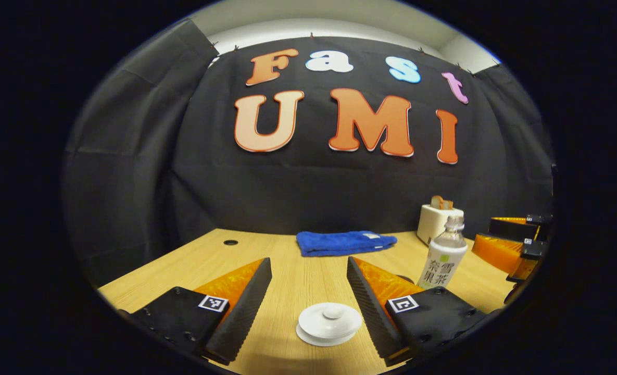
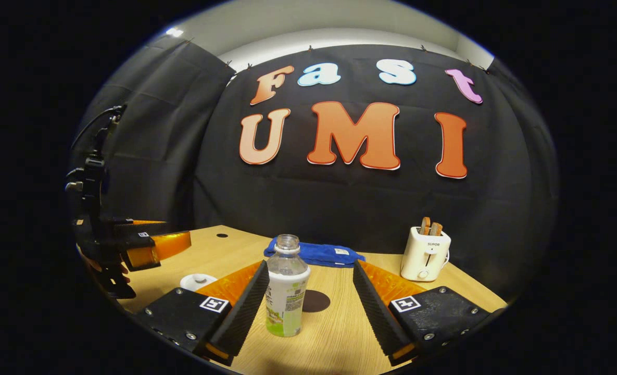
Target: Open the teacup lid with one hand, grasp the water bottle and pour water into the teacup with the other hand; after pouring, place the water bottle on the coaster and then close the teacup lid.
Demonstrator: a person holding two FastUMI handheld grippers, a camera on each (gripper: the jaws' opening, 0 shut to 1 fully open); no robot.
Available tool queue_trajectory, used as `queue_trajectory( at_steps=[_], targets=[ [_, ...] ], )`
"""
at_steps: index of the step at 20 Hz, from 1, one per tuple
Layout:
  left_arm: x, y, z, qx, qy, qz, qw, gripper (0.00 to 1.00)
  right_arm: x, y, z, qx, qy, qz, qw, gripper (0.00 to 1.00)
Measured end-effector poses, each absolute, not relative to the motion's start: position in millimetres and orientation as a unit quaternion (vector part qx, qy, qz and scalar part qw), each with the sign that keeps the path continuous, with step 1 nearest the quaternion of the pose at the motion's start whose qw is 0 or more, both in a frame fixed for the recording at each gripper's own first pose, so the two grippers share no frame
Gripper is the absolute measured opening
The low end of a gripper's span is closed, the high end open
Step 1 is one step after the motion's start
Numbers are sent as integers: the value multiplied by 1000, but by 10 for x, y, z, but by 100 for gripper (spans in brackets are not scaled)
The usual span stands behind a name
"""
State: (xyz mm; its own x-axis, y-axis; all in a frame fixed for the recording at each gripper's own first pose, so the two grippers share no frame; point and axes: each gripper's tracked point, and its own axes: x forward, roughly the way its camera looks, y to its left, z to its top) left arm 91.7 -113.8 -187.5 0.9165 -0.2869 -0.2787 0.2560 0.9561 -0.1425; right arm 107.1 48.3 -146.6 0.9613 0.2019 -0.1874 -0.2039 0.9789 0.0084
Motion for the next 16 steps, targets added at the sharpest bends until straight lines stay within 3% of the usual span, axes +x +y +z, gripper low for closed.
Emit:
queue_trajectory(
  at_steps=[5,9,13,14,15,16],
  targets=[
    [889,-1409,-2259,0,190,-172,967,96,1088,566,-1701,3,125,123,985,98],
    [880,-1510,-2447,16,210,-178,961,82,1097,571,-1804,7,137,124,983,97],
    [889,-1531,-2584,29,224,-181,957,82,1106,570,-1852,9,144,126,981,97],
    [880,-1545,-2617,29,228,-182,956,65,1110,568,-1861,9,144,127,981,97],
    [875,-1558,-2633,30,231,-184,955,63,1106,575,-1862,9,145,128,981,97],
    [866,-1573,-2664,31,236,-186,953,67,1103,578,-1873,10,146,129,981,97]
  ],
)
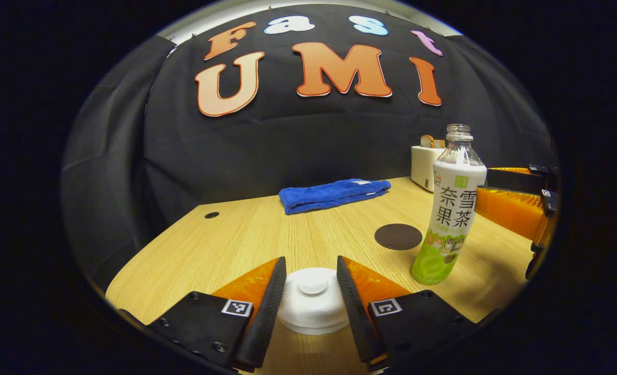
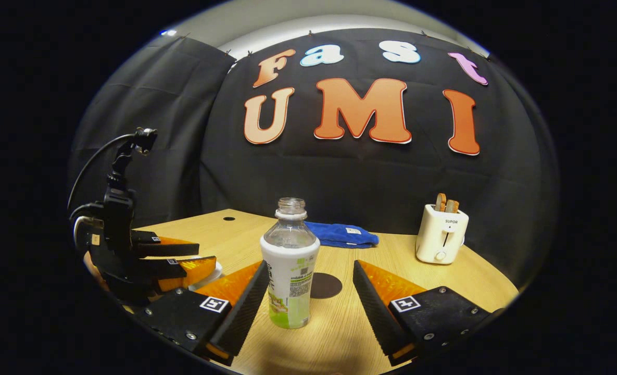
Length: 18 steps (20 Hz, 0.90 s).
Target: Open the teacup lid with one hand, grasp the water bottle and pour water into the teacup with the other hand; after pouring, place the water bottle on the coaster and then close the teacup lid.
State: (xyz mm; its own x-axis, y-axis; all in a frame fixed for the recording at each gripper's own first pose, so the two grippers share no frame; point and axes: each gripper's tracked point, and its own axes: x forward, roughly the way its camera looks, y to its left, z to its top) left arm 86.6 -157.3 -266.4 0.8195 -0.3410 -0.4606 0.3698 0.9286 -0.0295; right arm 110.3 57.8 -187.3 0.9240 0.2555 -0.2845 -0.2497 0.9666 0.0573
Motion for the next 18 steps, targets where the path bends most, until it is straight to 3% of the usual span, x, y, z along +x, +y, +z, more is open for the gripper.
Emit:
queue_trajectory(
  at_steps=[2,4,5,6,7,8,9,18],
  targets=[
    [839,-1612,-2698,27,244,-197,949,63,1101,577,-1894,9,149,130,980,97],
    [863,-1622,-2686,28,239,-197,950,53,1096,574,-1905,7,152,130,980,97],
    [858,-1620,-2699,28,243,-196,950,56,1095,574,-1905,7,153,131,980,97],
    [891,-1592,-2700,31,237,-188,953,53,1095,591,-1913,8,155,132,979,97],
    [910,-1583,-2701,28,238,-183,954,47,1091,602,-1925,9,157,133,979,97],
    [884,-1584,-2693,27,238,-184,953,34,1089,612,-1943,11,161,137,977,97],
    [899,-1597,-2681,27,234,-186,954,31,1087,636,-1966,12,166,140,976,97],
    [1012,-1430,-2518,2,208,-166,964,34,1151,795,-2165,3,197,152,968,97]
  ],
)
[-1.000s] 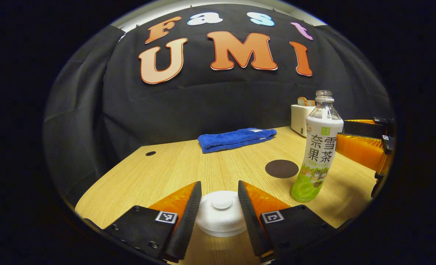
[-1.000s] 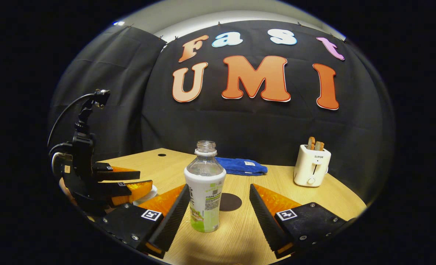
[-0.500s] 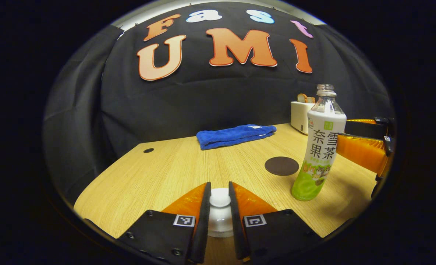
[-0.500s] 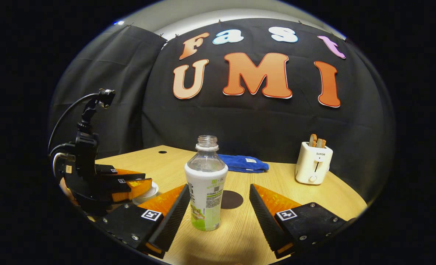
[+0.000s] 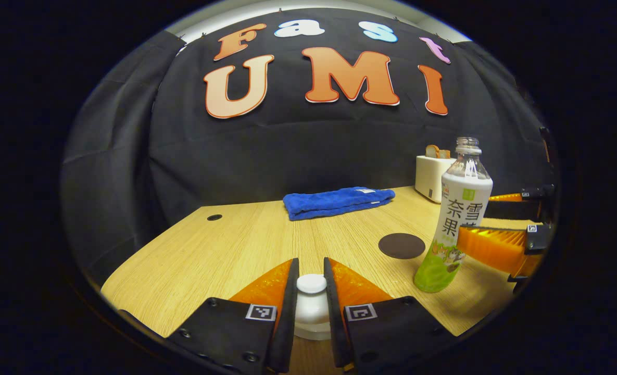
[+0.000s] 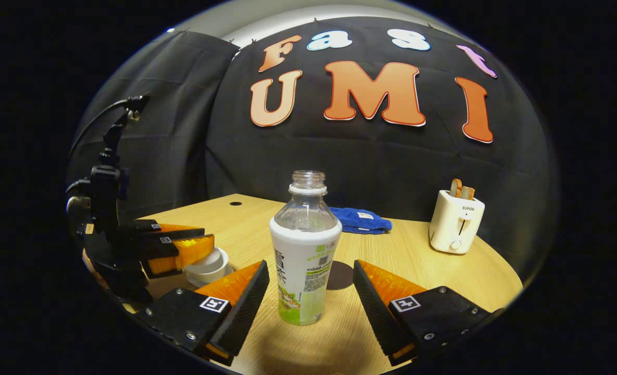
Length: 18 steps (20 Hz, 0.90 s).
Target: Open the teacup lid with one hand, grasp the water bottle and pour water into the teacup with the other hand; after pouring, place the water bottle on the coaster and then close the teacup lid.
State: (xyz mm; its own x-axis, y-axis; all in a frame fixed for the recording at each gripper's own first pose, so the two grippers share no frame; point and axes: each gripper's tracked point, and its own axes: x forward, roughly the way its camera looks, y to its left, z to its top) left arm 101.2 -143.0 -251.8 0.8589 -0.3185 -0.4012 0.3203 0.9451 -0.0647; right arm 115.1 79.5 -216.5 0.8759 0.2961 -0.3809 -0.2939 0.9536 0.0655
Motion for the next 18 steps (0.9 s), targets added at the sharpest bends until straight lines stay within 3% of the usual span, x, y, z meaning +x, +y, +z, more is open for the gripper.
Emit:
queue_trajectory(
  at_steps=[2,3,7,8,13,18],
  targets=[
    [1032,-1318,-2467,0,200,-156,967,31,1176,823,-2213,5,206,151,967,97],
    [1047,-1263,-2451,3,197,-150,969,34,1190,832,-2253,5,214,149,965,96],
    [1054,-1065,-2430,4,187,-135,973,34,1217,885,-2395,14,244,142,959,78],
    [1046,-1015,-2438,3,187,-134,973,34,1216,899,-2436,18,253,141,957,69],
    [989,-788,-2493,-3,185,-122,975,34,1238,936,-2505,32,274,130,952,65],
    [1032,-534,-2523,-8,187,-107,976,34,1310,973,-2306,-16,250,128,960,63]
  ],
)
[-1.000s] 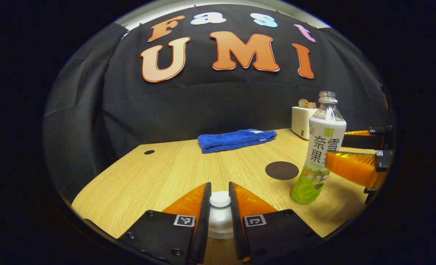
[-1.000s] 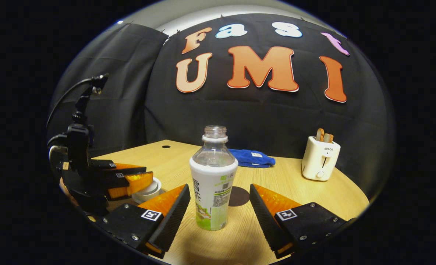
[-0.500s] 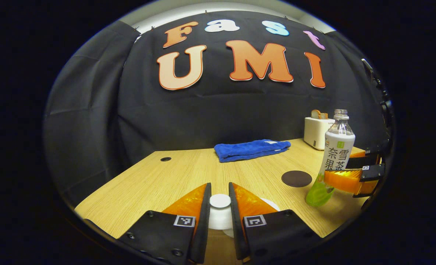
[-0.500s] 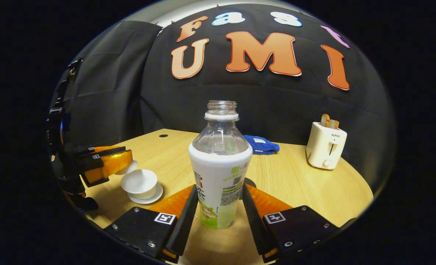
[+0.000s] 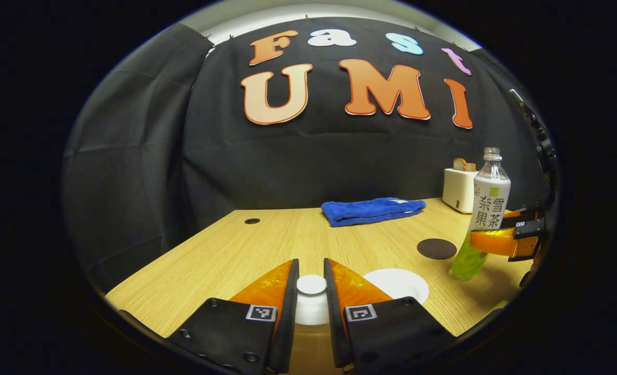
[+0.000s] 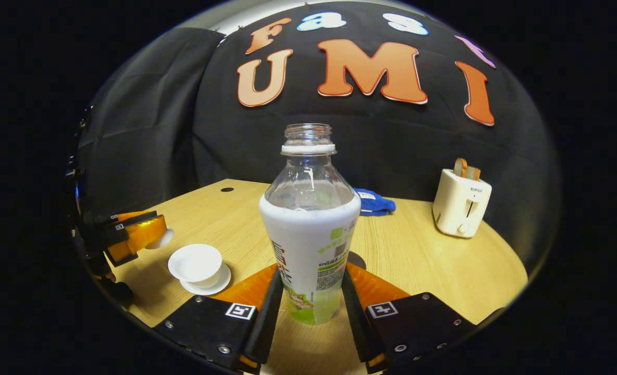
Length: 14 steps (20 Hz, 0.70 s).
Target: Open the teacup lid with one hand, grasp the water bottle and pour water into the teacup with the other hand; after pouring, place the water bottle on the coaster and then close the teacup lid.
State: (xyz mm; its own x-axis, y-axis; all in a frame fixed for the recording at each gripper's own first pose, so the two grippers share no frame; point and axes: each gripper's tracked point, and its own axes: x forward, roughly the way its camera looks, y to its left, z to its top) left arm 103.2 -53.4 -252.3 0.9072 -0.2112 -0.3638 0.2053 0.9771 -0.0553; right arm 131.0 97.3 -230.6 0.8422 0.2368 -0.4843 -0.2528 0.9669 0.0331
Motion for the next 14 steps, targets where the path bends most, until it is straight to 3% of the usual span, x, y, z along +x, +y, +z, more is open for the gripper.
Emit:
queue_trajectory(
  at_steps=[1,2,8,9,10,13,14],
  targets=[
    [1037,-502,-2493,-7,185,-105,977,34,1326,971,-2284,-39,246,126,960,59],
    [1036,-443,-2482,-4,182,-102,978,34,1335,957,-2283,-61,244,125,960,64],
    [1077,-149,-2424,5,172,-81,982,31,1361,802,-2216,-184,234,109,948,64],
    [1074,-110,-2403,6,170,-79,982,34,1361,771,-2226,-209,230,109,944,59],
    [1064,-83,-2400,7,168,-77,983,31,1358,736,-2245,-238,229,107,938,64],
    [1082,-38,-2393,9,165,-75,983,31,1331,716,-2266,-306,220,100,921,66],
    [1070,-35,-2388,7,165,-74,984,34,1328,731,-2265,-321,216,102,916,62]
  ],
)
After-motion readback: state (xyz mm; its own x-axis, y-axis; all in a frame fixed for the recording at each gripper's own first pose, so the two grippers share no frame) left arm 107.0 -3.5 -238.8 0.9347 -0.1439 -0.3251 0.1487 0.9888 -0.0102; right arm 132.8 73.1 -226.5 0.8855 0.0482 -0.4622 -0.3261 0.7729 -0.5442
